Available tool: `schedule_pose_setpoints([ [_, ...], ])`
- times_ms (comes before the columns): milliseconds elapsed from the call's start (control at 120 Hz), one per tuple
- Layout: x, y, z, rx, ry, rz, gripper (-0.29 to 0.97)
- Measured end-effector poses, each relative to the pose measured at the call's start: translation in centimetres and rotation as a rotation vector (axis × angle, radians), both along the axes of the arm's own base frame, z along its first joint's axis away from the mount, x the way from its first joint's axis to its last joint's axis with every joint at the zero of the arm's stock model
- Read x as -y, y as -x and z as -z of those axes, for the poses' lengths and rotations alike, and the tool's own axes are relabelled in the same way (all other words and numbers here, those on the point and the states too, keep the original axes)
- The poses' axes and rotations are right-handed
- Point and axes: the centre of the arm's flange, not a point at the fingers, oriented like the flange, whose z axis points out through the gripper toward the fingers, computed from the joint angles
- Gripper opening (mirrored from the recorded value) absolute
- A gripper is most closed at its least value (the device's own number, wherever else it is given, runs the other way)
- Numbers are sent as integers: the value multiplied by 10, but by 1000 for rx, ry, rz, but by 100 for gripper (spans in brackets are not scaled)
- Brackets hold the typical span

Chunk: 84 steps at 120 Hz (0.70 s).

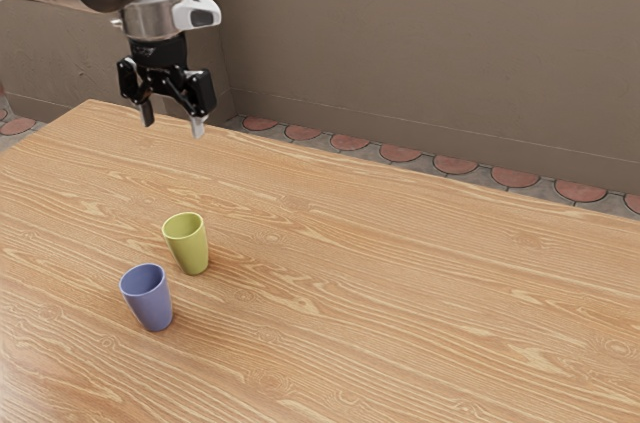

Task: Place the left cup onto the right cup

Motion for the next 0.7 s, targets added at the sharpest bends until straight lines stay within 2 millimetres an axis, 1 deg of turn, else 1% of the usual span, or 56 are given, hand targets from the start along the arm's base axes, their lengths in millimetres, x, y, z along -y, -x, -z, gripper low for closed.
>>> schedule_pose_setpoints([
  [208,5,0,1,1,0,10,68],
  [375,10,5,9,-8,0,18,68],
  [517,12,12,23,-18,5,20,68],
  [700,5,17,48,-37,18,4,68],
])
